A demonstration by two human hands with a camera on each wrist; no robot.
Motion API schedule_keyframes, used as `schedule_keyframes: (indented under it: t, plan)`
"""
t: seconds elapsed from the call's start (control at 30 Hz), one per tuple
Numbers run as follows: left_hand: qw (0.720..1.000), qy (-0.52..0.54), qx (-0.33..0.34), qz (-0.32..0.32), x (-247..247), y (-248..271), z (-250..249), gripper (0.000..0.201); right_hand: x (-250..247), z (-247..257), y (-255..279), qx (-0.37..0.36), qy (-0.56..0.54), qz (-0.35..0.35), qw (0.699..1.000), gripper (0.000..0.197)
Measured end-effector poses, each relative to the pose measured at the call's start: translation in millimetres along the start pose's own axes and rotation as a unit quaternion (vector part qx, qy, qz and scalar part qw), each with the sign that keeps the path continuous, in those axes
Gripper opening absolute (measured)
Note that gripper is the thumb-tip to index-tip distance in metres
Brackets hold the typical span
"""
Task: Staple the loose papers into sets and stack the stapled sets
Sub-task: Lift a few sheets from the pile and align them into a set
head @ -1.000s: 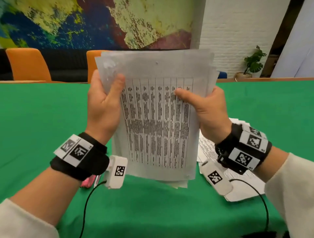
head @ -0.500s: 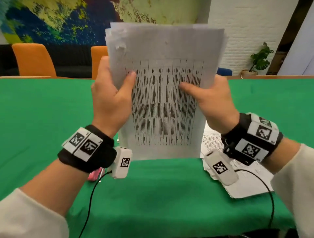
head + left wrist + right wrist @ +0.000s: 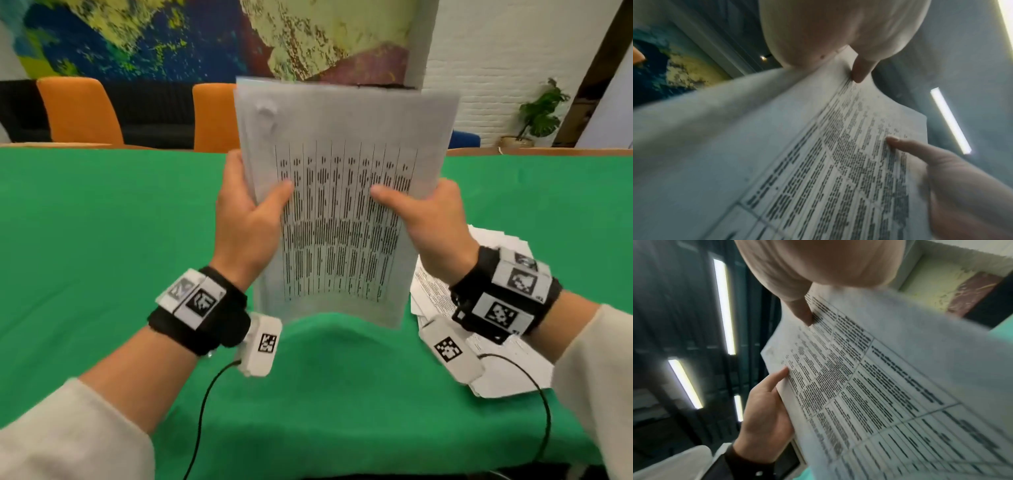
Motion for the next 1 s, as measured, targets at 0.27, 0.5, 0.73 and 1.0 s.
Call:
schedule_keyframes:
  t: [0.27,0.5,0.73,1.0]
  plan:
    - [0.997,0.016,-0.068,0.011,-6.5,2.6,25.9,0.024,-9.8,-4.1,-5.6,0.036,-0.062,-0.012,0.997,0.040]
    - [0.991,0.009,-0.133,0.019,-5.0,34.3,62.2,0.015,-11.6,-50.9,21.0,0.056,0.010,-0.007,0.998,0.023]
    - [0.997,0.021,-0.072,0.025,9.6,-5.5,28.2,0.023,-2.1,1.0,-5.0,0.001,-0.059,-0.010,0.998,0.016]
    - [0.997,-0.024,-0.055,0.046,7.3,11.2,34.4,0.030,0.8,-19.6,6.2,-0.013,0.036,0.005,0.999,0.014]
Point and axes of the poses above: each hand's wrist, its own y-axis away from the middle knuckle, its own x-axis out of the palm, z = x × y, the point moved 8 cm from there along -y, towards the middle knuckle, and after that the axes turned 7 degrees about -z, right-handed, at the moved point
